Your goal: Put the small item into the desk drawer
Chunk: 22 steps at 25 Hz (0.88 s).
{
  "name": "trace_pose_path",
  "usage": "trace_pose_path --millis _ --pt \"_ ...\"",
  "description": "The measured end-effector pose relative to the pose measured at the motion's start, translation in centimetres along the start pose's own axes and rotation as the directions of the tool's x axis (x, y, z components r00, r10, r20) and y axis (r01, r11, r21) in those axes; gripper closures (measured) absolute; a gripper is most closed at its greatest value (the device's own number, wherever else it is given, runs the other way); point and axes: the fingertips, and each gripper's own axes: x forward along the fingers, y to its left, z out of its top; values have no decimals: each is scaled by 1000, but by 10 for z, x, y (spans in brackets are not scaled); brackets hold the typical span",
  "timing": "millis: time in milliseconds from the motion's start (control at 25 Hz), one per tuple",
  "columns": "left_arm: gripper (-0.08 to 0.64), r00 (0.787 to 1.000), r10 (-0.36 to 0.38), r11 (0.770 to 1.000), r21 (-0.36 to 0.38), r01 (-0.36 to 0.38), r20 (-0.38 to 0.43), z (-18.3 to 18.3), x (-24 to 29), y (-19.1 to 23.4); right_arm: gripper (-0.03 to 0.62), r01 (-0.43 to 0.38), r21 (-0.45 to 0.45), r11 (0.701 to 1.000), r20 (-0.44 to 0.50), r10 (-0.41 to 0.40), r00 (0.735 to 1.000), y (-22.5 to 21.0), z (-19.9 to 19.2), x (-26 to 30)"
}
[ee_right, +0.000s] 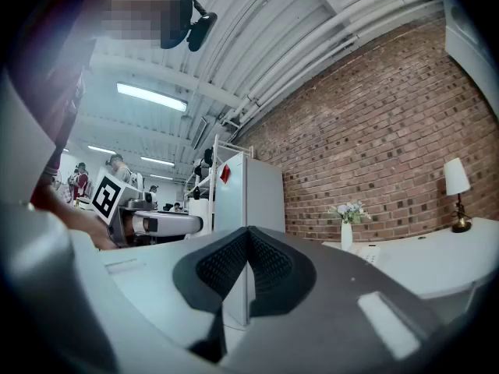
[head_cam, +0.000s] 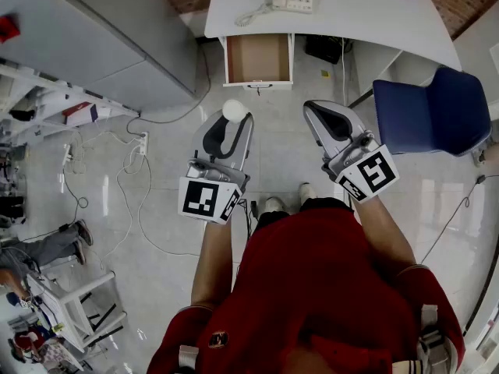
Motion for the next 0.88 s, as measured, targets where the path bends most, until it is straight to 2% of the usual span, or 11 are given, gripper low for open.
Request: trace_pose_path --millis 280,680,880 --pt "423 1000 -1 1000 -7 1 5 -3 -9 9 581 -16 29 999 20 16 1000 11 -1 5" --pt "423 1000 1 1000 -16 -1 5 -11 -40 38 581 36 21 999 -1 -36 999 35 -9 15" --pt "423 1000 -11 999 -41 10 -12 -27 -43 59 581 59 -3 998 -44 -59 997 48 -22 20"
